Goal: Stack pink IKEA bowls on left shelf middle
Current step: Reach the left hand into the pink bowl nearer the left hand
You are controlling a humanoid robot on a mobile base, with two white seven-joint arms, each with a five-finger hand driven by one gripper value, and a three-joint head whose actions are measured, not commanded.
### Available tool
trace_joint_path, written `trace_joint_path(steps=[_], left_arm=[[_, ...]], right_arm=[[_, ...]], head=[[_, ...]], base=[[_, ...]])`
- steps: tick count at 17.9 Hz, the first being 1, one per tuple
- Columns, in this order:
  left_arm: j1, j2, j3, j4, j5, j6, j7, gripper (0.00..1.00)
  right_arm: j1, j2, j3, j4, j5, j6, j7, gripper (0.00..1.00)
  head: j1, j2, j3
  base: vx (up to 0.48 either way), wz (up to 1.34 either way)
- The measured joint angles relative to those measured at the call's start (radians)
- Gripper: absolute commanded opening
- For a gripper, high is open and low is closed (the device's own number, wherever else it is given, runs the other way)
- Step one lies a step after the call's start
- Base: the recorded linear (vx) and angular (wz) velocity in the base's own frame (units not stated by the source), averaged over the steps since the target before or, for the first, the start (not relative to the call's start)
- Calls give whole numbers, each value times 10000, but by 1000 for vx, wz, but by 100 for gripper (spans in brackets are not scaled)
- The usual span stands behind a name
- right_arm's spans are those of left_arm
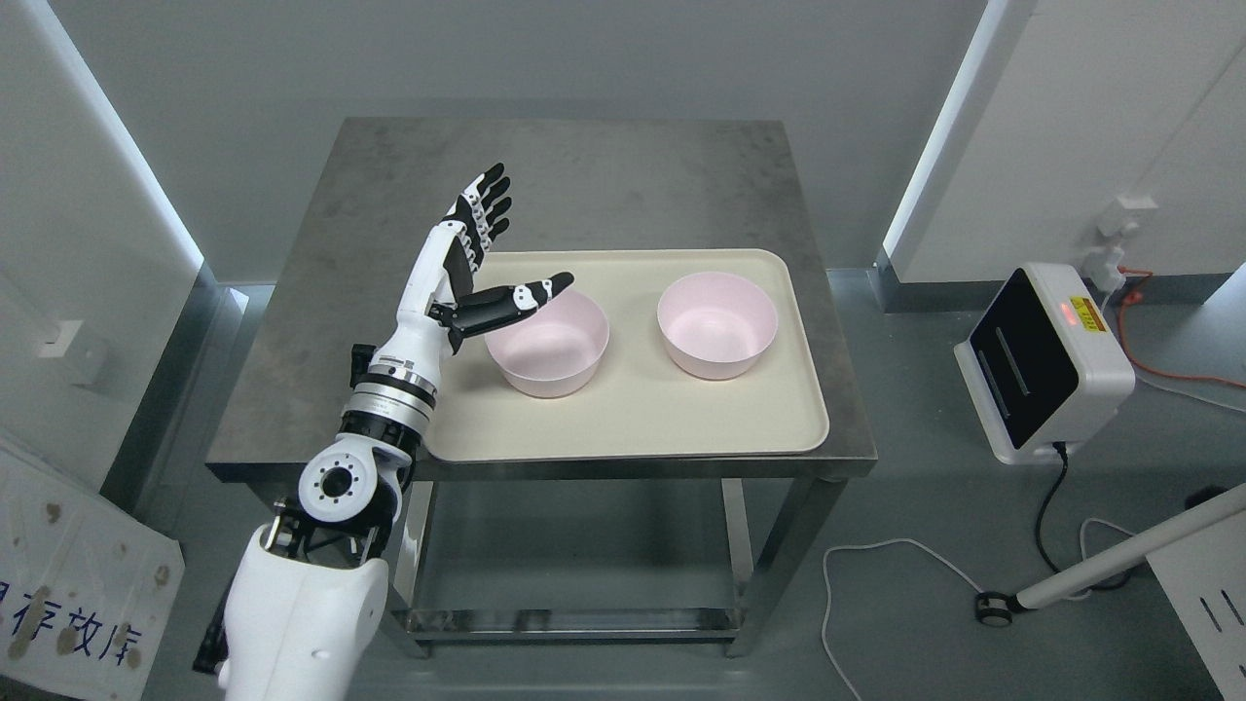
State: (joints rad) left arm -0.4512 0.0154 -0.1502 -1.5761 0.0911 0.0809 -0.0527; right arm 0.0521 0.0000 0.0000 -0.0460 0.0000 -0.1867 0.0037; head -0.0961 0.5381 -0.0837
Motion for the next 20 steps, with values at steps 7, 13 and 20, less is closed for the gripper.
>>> trace_joint_path(steps=[7, 13, 20], left_arm=[[-170, -73, 51, 287, -134, 38, -368, 97], [-807, 656, 236, 1124, -1057, 45, -2194, 93], [-1800, 1452, 280, 1876, -2890, 852, -4593, 86]], right_arm=[[0, 0, 0, 0, 0, -36, 0, 100], [0, 0, 0, 0, 0, -3, 0, 100], [0, 0, 0, 0, 0, 13, 0, 100]], head=[[0, 0, 0], [0, 0, 0], [0, 0, 0]], base=[[0, 0], [0, 0], [0, 0]])
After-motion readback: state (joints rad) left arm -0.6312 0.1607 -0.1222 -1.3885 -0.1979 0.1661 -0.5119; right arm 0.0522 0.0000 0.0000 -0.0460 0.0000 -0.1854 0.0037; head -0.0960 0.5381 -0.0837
